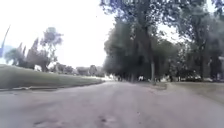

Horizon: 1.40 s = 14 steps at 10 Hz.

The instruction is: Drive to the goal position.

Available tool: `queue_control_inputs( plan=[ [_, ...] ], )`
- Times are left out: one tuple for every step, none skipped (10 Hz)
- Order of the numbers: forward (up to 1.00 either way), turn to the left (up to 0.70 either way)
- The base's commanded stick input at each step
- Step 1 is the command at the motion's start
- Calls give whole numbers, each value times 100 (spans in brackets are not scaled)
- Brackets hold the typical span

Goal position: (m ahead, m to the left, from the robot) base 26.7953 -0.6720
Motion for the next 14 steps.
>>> queue_control_inputs(
  plan=[
    [100, 0],
    [100, 0],
    [100, 0],
    [100, 0],
    [100, 0],
    [100, 0],
    [100, 0],
    [100, 0],
    [100, 0],
    [100, 0],
    [100, 0],
    [100, 0],
    [100, 0],
    [100, 0]
  ],
)
